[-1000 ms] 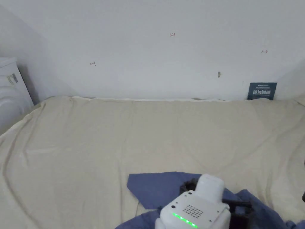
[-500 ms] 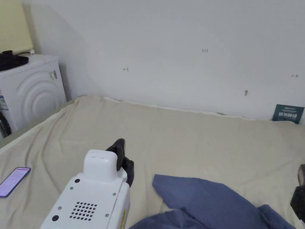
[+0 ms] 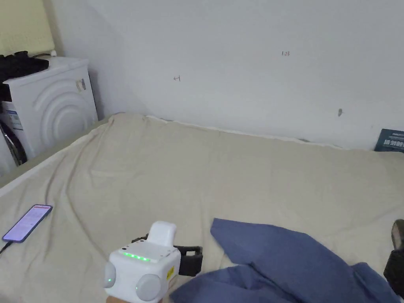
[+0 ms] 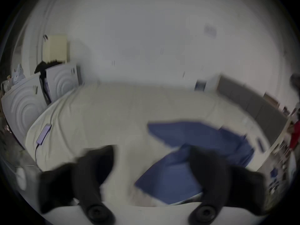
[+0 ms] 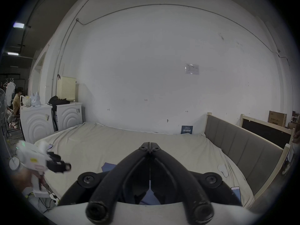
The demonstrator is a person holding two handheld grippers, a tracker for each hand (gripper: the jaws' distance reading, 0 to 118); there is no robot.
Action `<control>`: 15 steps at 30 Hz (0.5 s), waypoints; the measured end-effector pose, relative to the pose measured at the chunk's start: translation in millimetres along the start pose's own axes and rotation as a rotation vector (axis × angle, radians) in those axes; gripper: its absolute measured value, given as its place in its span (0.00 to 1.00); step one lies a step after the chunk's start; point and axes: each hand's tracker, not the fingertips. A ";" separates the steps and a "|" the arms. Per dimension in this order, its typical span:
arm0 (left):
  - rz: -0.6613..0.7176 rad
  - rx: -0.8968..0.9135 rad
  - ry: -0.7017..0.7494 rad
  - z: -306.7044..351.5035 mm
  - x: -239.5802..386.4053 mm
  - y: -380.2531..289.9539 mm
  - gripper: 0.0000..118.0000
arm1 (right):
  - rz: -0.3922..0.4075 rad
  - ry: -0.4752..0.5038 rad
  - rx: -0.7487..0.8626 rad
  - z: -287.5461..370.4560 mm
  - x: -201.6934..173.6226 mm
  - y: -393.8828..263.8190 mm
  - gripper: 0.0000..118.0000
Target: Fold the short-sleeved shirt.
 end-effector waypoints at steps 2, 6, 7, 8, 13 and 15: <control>-0.040 -0.077 0.052 -42.0 0.9 -28.4 0.96 | 0.005 -0.001 -0.018 -0.3 2.9 -5.1 0.00; -0.073 -0.403 0.010 -103.8 -5.4 -85.9 0.96 | 0.007 -0.008 -0.052 -0.9 9.9 -12.7 0.00; -0.080 -0.398 0.036 -111.5 -7.0 -95.0 0.96 | 0.010 -0.009 -0.059 -0.9 11.5 -14.1 0.00; -0.082 -0.384 0.057 -116.9 -7.7 -100.2 0.96 | 0.014 -0.010 -0.065 -0.4 13.2 -15.3 0.00; -0.017 -0.302 0.058 -101.6 5.7 -107.5 0.78 | -0.009 -0.035 -0.089 -6.3 20.8 -22.3 0.00; -0.080 -0.271 0.054 -92.5 17.6 -115.0 0.56 | -0.029 -0.025 -0.100 -12.4 21.5 -24.9 0.00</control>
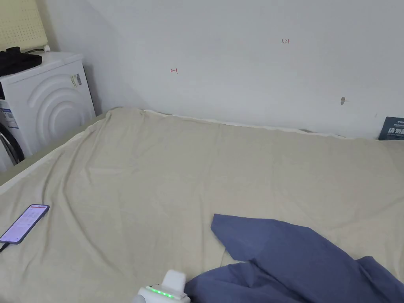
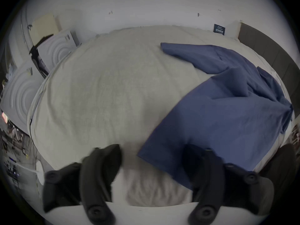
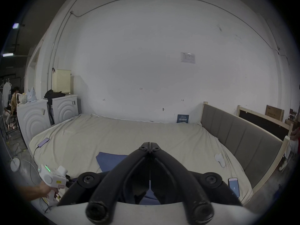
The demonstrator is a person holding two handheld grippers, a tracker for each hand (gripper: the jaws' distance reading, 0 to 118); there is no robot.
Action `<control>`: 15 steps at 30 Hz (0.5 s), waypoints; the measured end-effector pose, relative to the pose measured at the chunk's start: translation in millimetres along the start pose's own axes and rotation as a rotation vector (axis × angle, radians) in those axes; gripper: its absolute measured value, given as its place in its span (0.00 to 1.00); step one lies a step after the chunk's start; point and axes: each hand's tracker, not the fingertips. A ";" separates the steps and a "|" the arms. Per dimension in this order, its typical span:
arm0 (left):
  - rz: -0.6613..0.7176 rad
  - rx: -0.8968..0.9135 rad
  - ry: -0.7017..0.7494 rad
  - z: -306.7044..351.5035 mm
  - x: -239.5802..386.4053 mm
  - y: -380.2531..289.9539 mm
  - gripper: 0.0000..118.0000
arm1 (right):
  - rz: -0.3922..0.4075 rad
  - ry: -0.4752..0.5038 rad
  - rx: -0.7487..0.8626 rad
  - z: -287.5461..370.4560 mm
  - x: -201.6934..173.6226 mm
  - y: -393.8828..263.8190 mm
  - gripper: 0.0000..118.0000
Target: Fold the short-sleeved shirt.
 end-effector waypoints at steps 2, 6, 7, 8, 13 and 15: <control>-0.062 0.054 0.009 10.7 9.0 -3.7 0.10 | 0.005 0.011 -0.020 -5.4 -3.3 -2.6 0.00; 0.055 0.119 -0.008 32.6 -1.2 4.9 0.00 | 0.065 0.057 -0.065 -23.0 -12.6 -16.1 0.00; 0.128 0.138 -0.052 42.3 -9.2 10.3 0.00 | 0.079 0.077 -0.083 -33.2 -14.1 -21.9 0.00; 0.189 0.165 -0.097 54.1 -15.1 15.5 0.00 | 0.096 0.106 -0.098 -43.2 -16.1 -27.7 0.00; 0.194 0.293 -0.136 99.6 -12.3 24.3 0.00 | 0.159 0.320 -0.254 -137.1 -27.6 -53.6 0.99; 0.175 0.311 -0.144 110.5 -5.8 27.5 0.00 | 0.240 0.346 -0.335 -190.7 -40.1 -66.1 1.00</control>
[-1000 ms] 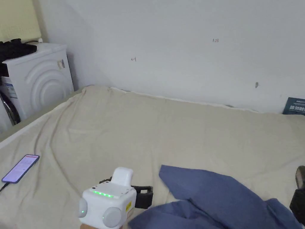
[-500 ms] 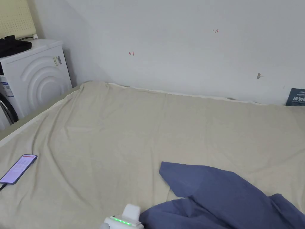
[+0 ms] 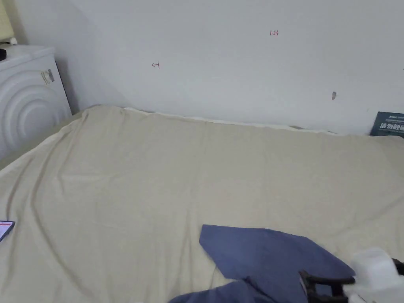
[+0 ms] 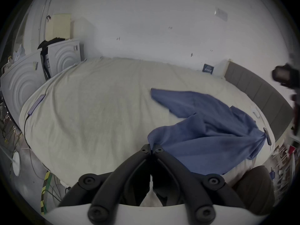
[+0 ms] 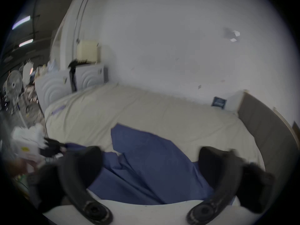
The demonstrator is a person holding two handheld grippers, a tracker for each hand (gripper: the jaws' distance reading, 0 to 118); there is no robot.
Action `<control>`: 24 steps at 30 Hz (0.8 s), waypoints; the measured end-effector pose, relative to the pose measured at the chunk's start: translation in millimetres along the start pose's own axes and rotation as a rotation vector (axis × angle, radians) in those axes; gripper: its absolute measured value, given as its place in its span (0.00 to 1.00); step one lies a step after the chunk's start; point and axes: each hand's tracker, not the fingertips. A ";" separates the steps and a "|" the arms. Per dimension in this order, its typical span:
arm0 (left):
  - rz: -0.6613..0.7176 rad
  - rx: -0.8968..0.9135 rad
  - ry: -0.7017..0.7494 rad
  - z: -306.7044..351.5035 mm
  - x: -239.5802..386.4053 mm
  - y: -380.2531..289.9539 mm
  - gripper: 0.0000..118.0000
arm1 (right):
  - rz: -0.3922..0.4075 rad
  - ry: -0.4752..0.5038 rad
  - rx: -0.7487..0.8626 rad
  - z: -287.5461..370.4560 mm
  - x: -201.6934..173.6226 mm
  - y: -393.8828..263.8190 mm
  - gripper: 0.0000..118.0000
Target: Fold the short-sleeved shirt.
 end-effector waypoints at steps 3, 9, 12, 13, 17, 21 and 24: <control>0.002 0.031 -0.023 11.1 8.5 12.4 0.00 | 0.079 0.055 -0.103 -94.4 7.2 15.3 1.00; -0.019 0.038 -0.070 4.2 21.6 22.1 0.00 | 0.279 0.074 -0.369 -262.2 21.3 22.3 1.00; -0.027 0.041 -0.100 0.3 24.7 27.2 0.00 | 0.338 0.126 -0.411 -311.9 26.6 26.0 1.00; -0.031 0.043 -0.099 -2.7 25.6 28.5 0.00 | 0.327 0.122 -0.428 -324.0 25.7 26.4 1.00; -0.032 0.045 -0.107 -12.2 24.3 33.7 0.00 | 0.309 0.240 -0.517 -343.2 15.8 24.9 0.86; -0.017 0.041 -0.108 -14.9 22.4 35.3 0.00 | 0.292 0.247 -0.491 -332.7 3.8 13.3 0.42; 0.007 0.032 -0.094 -14.3 22.2 35.9 0.00 | 0.313 0.195 -0.445 -314.7 2.0 8.6 0.00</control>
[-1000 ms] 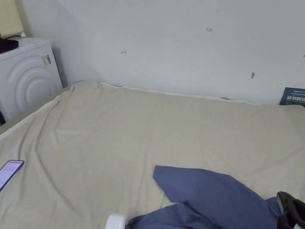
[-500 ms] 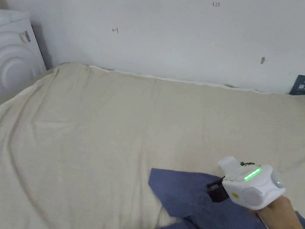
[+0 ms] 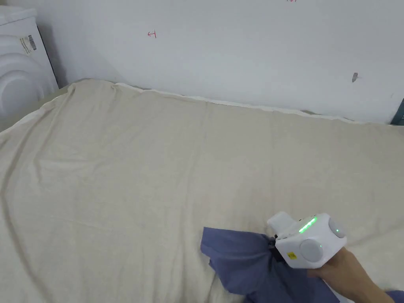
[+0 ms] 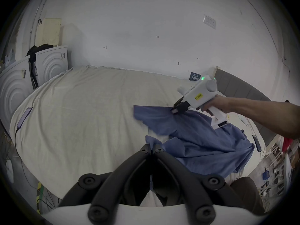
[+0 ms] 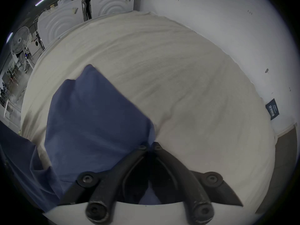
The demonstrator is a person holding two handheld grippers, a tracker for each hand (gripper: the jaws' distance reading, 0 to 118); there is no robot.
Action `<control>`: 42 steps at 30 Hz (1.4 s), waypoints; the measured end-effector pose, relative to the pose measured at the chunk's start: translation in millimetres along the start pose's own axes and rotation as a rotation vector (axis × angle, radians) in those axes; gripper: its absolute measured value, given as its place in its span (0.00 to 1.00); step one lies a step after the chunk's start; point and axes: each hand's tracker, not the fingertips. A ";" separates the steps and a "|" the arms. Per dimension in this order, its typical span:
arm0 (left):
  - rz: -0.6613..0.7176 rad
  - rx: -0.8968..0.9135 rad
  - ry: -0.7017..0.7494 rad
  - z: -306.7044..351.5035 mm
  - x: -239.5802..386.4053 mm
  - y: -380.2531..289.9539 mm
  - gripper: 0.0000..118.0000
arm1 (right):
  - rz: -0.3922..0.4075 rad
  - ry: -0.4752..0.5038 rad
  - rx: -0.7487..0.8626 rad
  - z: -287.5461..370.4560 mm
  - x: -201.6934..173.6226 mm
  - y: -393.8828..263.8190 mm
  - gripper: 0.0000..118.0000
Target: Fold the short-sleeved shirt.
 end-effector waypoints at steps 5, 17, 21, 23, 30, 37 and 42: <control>0.050 0.032 0.037 16.3 -3.0 8.5 0.00 | -0.113 -0.140 0.286 87.8 -3.9 -33.2 0.00; -0.040 0.368 0.036 77.3 21.8 143.0 0.00 | -0.377 -0.616 0.808 463.1 29.2 -117.9 0.00; -0.060 0.516 0.078 124.4 25.7 217.6 0.00 | -0.463 -0.749 0.934 561.3 33.7 -135.5 0.00; -0.066 0.585 0.093 145.4 25.0 250.4 0.00 | -0.503 -0.762 0.999 598.4 36.1 -144.6 0.00; -0.036 0.670 0.104 196.5 21.4 333.6 0.00 | -0.564 -0.811 1.027 665.0 45.4 -138.8 0.00; 0.018 0.665 0.002 194.0 12.9 359.2 0.00 | -0.550 -0.837 0.968 644.6 78.1 -116.2 0.00; 0.017 0.665 0.028 166.6 0.7 395.0 0.00 | -0.523 -0.850 0.917 615.8 96.5 -92.2 0.00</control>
